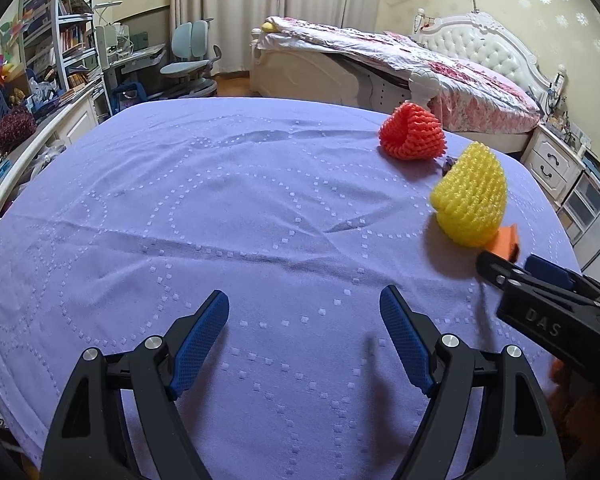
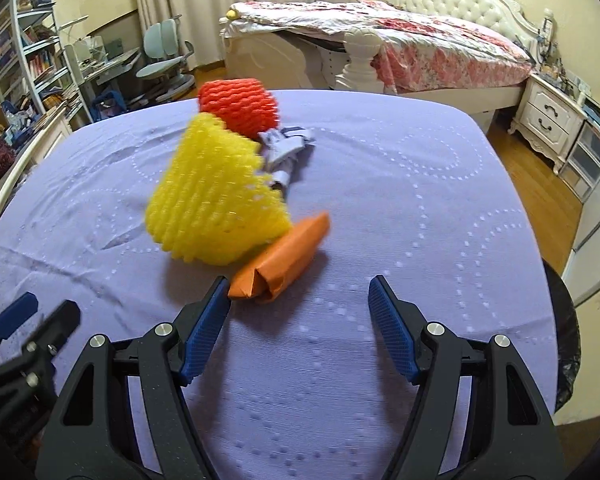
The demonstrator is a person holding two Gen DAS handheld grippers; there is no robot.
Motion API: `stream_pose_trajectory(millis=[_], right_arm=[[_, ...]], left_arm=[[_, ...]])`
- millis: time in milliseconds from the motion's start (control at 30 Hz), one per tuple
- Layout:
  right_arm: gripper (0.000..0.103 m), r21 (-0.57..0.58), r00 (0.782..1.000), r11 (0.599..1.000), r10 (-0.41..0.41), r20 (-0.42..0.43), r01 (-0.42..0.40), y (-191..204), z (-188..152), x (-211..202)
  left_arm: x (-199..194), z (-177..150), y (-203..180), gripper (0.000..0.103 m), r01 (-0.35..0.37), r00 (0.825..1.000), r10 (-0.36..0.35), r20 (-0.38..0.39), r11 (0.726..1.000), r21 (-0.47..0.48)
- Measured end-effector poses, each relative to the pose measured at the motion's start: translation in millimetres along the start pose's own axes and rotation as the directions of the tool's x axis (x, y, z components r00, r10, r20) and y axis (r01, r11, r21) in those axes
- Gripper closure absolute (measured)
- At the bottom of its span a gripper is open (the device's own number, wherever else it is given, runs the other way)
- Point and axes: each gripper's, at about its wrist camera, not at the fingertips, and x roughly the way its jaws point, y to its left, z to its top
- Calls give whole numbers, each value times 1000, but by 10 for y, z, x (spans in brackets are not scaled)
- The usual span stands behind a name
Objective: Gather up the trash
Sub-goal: 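Grasp the orange folded paper with the right gripper, then grasp the yellow foam net with the left gripper while the right gripper holds the orange paper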
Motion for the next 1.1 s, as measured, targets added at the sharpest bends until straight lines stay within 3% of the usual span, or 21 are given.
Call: stream_pose_trajectory(millis=[167,533,700,833,1100], right_arm=[[33,51,1000,999,-19,5,19,-261,4,-37],[34,26,1000,1000,-8,21,8,-351,114,37],[45,32,1000,999,0,13,0,-308,233,114],[68,18,1000,1000,11,11,-11,-372,265,91],[69,60,1000,998,-14,20,13,-530,166,25]], left_arm=[[35,49,68,25,-12,1000,12,-2,1000,-18],[42,59,15,25,-30,1000,30,8,999,14],[35,60,-22,25,-28,1000,28,15,999,34],[31,65,-88,25,-16,1000,15,20,999,50],[20,62,-418,25,44,998,-49,38,992,119]])
